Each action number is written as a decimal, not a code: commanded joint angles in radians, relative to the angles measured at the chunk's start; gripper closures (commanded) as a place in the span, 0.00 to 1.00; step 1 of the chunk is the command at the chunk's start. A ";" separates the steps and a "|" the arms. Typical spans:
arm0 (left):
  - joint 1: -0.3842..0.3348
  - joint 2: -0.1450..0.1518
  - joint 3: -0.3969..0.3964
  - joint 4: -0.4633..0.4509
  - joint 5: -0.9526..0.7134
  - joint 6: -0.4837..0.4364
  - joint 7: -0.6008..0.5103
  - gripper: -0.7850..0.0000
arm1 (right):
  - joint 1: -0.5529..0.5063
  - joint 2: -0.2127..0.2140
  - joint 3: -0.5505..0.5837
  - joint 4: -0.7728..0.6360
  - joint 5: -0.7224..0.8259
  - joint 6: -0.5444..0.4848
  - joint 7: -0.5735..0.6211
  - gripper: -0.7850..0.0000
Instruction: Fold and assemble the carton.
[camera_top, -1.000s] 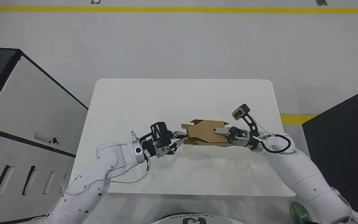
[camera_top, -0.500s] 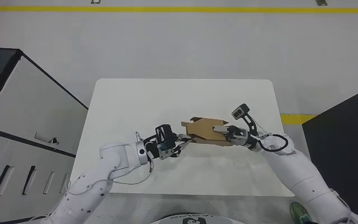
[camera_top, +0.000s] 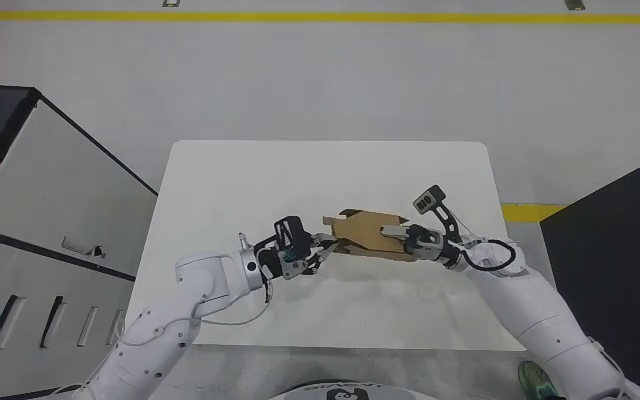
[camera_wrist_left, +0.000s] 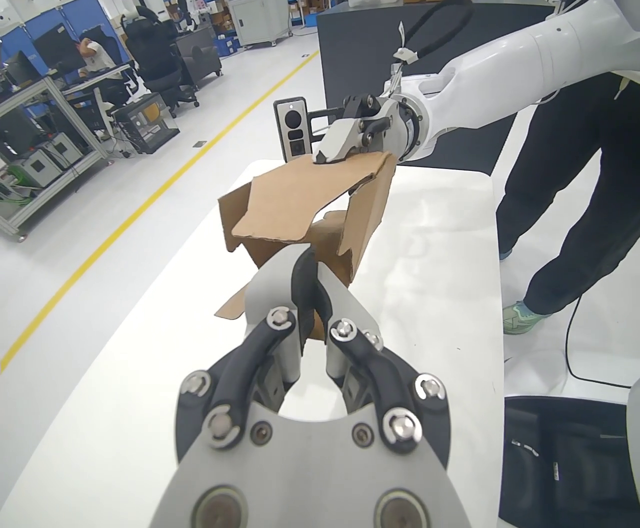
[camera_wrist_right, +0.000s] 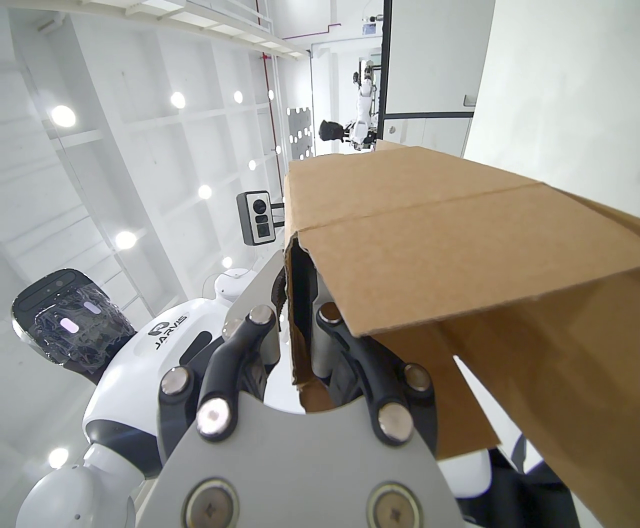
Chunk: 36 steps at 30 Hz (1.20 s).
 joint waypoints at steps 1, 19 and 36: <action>-0.005 -0.001 0.007 0.001 -0.003 -0.007 0.005 1.00 | 0.000 -0.002 0.002 0.004 -0.005 0.008 -0.003 1.00; -0.032 -0.008 0.024 0.027 0.008 0.016 0.000 1.00 | 0.008 -0.020 0.016 0.018 -0.004 0.035 0.012 1.00; -0.044 -0.014 0.040 0.042 -0.010 -0.006 0.039 1.00 | 0.008 -0.037 0.024 0.030 -0.009 0.053 0.013 1.00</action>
